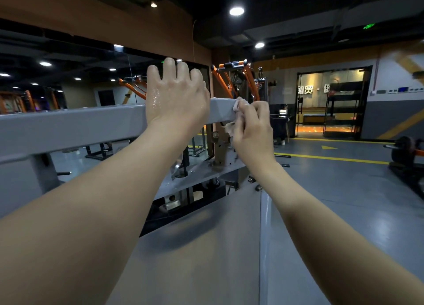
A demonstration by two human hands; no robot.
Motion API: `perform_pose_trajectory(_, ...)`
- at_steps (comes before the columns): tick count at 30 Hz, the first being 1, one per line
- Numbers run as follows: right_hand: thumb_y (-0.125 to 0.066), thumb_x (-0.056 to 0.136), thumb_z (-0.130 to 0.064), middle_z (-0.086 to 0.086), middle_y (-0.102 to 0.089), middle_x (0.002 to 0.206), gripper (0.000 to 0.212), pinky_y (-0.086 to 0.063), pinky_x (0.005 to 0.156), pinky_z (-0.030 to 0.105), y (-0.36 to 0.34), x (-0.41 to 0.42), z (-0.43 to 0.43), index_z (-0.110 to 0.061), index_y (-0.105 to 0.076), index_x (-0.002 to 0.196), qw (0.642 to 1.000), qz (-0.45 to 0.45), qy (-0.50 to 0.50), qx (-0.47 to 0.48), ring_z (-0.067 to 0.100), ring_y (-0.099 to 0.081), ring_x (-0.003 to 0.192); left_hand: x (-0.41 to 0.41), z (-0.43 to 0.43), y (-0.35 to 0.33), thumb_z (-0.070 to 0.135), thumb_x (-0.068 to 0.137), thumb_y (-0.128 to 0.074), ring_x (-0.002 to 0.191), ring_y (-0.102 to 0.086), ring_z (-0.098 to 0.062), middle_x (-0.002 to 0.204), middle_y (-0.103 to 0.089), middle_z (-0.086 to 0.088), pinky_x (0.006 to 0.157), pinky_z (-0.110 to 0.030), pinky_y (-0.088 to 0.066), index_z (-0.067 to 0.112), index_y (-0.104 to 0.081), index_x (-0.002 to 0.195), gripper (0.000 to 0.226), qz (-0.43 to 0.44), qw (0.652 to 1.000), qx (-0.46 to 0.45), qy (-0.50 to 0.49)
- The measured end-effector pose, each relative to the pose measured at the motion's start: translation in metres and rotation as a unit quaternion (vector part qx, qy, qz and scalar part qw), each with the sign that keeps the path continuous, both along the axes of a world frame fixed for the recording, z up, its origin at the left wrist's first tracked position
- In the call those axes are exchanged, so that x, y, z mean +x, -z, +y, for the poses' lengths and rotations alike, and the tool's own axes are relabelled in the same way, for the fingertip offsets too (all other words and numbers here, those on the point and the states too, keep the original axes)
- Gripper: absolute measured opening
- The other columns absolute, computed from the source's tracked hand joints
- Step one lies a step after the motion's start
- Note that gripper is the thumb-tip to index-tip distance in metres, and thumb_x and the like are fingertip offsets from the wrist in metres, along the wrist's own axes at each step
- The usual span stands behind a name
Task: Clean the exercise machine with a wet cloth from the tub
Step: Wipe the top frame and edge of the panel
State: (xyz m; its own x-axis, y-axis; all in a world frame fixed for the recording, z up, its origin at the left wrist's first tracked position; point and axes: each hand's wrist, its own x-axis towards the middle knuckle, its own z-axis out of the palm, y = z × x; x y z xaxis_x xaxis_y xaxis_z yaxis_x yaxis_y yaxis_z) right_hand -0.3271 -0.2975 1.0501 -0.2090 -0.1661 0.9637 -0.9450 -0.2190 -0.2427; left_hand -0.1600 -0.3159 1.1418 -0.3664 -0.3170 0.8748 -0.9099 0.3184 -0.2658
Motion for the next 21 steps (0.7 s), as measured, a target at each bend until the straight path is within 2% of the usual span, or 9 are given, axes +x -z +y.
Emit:
perform_pose_trajectory(4, -0.051, 0.103, -0.011, 0.004, -0.040, 0.110, 0.018, -0.032, 0.062, 0.007, 0.024, -0.022, 0.010, -0.008, -0.057, 0.120, 0.996, -0.054, 0.040, 0.060, 0.011, -0.046, 0.077, 0.001, -0.001, 0.000, 0.033, 0.104, -0.031, 0.112, -0.050, -0.037, 0.112, -0.060, -0.017, 0.094, -0.054, -0.038, 0.008, -0.059, 0.107, 0.038, 0.002, 1.000, -0.008, 0.007)
perform_pose_trajectory(7, -0.049, 0.106, -0.015, 0.002, -0.039, 0.109, 0.015, -0.038, 0.063, 0.011, 0.032, -0.034, 0.025, -0.011, -0.060, 0.115, 0.984, -0.121, 0.026, 0.125, 0.002, -0.046, 0.074, 0.001, 0.002, 0.000, 0.032, 0.104, -0.030, 0.108, -0.051, -0.036, 0.107, -0.061, -0.016, 0.093, -0.053, -0.038, 0.008, -0.060, 0.104, 0.038, -0.002, 0.999, -0.022, 0.024)
perform_pose_trajectory(11, -0.053, 0.106, -0.022, -0.001, -0.043, 0.106, 0.022, -0.039, 0.072, -0.002, 0.031, -0.033, 0.055, -0.017, -0.065, 0.123, 0.964, -0.182, -0.066, 0.184, 0.000, -0.052, 0.084, 0.009, 0.010, 0.001, 0.033, 0.099, -0.033, 0.100, -0.051, -0.031, 0.101, -0.060, -0.011, 0.091, -0.049, -0.038, 0.010, -0.059, 0.101, 0.035, -0.029, 0.994, -0.039, 0.099)
perform_pose_trajectory(13, -0.055, 0.105, -0.025, -0.004, -0.043, 0.103, 0.021, -0.038, 0.073, -0.003, 0.035, -0.028, 0.068, -0.020, -0.067, 0.122, 0.958, -0.179, -0.091, 0.203, 0.001, -0.054, 0.085, 0.016, 0.017, 0.007, 0.032, 0.095, -0.034, 0.098, -0.049, -0.029, 0.099, -0.058, -0.008, 0.094, -0.047, -0.037, 0.012, -0.057, 0.097, 0.031, -0.031, 0.986, -0.039, 0.161)
perform_pose_trajectory(16, -0.058, 0.104, -0.026, -0.003, -0.046, 0.104, 0.017, -0.039, 0.073, -0.001, 0.045, -0.027, 0.083, -0.024, -0.069, 0.117, 0.958, -0.168, -0.110, 0.204, -0.004, -0.056, 0.085, 0.026, 0.036, 0.031, 0.030, 0.092, -0.038, 0.099, -0.044, -0.025, 0.098, -0.051, -0.003, 0.095, -0.042, -0.037, 0.015, -0.052, 0.093, 0.020, -0.003, 0.964, 0.019, 0.266)
perform_pose_trajectory(18, -0.058, 0.104, -0.025, -0.002, -0.052, 0.103, 0.013, -0.041, 0.073, 0.002, 0.053, -0.029, 0.088, -0.029, -0.069, 0.109, 0.952, -0.188, -0.127, 0.205, -0.011, -0.056, 0.087, 0.029, 0.049, 0.056, 0.030, 0.091, -0.041, 0.096, -0.042, -0.021, 0.097, -0.048, 0.001, 0.086, -0.038, -0.041, 0.018, -0.050, 0.093, 0.015, -0.006, 0.949, 0.077, 0.305)
perform_pose_trajectory(19, -0.058, 0.104, -0.023, -0.001, -0.059, 0.100, 0.015, -0.043, 0.075, 0.006, 0.057, -0.031, 0.089, -0.030, -0.071, 0.103, 0.941, -0.220, -0.148, 0.209, -0.009, -0.058, 0.086, 0.029, 0.054, 0.070, 0.028, 0.091, -0.045, 0.094, -0.042, -0.018, 0.097, -0.047, 0.003, 0.082, -0.035, -0.042, 0.019, -0.049, 0.094, 0.011, -0.003, 0.942, 0.126, 0.312)
perform_pose_trajectory(20, -0.057, 0.104, -0.021, -0.001, -0.066, 0.096, 0.020, -0.049, 0.077, 0.017, 0.060, -0.032, 0.090, -0.031, -0.073, 0.097, 0.920, -0.273, -0.184, 0.213, -0.003, -0.062, 0.084, 0.027, 0.058, 0.083, 0.025, 0.092, -0.049, 0.095, -0.042, -0.017, 0.099, -0.046, 0.005, 0.079, -0.033, -0.042, 0.019, -0.050, 0.096, 0.008, 0.007, 0.932, 0.181, 0.314)
perform_pose_trajectory(21, -0.056, 0.104, -0.018, 0.000, -0.071, 0.092, 0.025, -0.053, 0.075, 0.028, 0.062, -0.032, 0.092, -0.030, -0.075, 0.092, 0.885, -0.338, -0.236, 0.215, 0.007, -0.066, 0.082, 0.025, 0.061, 0.095, 0.023, 0.093, -0.052, 0.096, -0.044, -0.015, 0.101, -0.047, 0.006, 0.078, -0.031, -0.042, 0.020, -0.051, 0.100, 0.008, 0.021, 0.919, 0.236, 0.314)
